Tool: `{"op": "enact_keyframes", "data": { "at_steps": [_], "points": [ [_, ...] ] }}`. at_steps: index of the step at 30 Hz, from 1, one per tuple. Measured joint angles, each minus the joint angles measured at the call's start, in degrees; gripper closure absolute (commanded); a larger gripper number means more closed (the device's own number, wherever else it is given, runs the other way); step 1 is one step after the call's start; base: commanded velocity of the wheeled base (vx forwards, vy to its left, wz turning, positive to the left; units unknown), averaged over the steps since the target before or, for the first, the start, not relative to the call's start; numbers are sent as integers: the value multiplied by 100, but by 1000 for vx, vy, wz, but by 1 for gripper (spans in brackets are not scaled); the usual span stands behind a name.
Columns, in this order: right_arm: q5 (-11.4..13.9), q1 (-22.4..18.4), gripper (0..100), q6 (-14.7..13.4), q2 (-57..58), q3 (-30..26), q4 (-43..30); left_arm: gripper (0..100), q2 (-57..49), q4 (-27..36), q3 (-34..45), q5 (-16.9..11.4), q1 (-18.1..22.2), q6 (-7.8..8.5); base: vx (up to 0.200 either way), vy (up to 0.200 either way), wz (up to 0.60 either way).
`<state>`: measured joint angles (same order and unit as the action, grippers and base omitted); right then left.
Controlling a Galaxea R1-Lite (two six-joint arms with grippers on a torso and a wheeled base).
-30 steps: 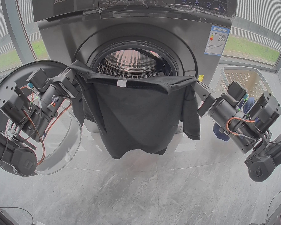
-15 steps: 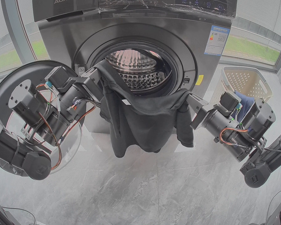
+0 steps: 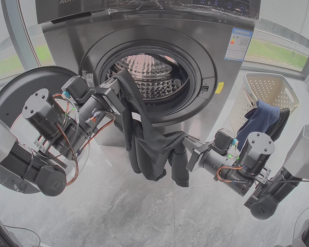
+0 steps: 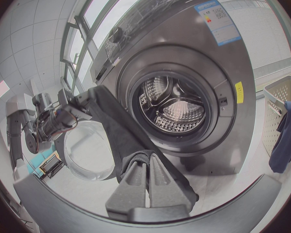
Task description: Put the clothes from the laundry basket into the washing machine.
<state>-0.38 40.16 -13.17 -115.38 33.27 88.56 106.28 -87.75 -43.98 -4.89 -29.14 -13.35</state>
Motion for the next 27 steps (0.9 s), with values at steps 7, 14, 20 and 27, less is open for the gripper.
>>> {"op": "enact_keyframes", "data": {
  "at_steps": [7,14,20,27],
  "points": [
    [-57,276,0,-18,-358,-23,0,100,107,-16,-28,5,0,2,0,0,0],
    [-143,356,0,52,-785,-168,-10,100,135,-9,-55,7,11,0,0,0,0],
    [-139,328,0,124,-1050,430,-16,100,128,-13,-63,5,6,7,0,0,0],
    [-140,419,0,140,-1262,510,-18,100,108,-17,-72,5,20,9,0,0,0]
  ]
}}
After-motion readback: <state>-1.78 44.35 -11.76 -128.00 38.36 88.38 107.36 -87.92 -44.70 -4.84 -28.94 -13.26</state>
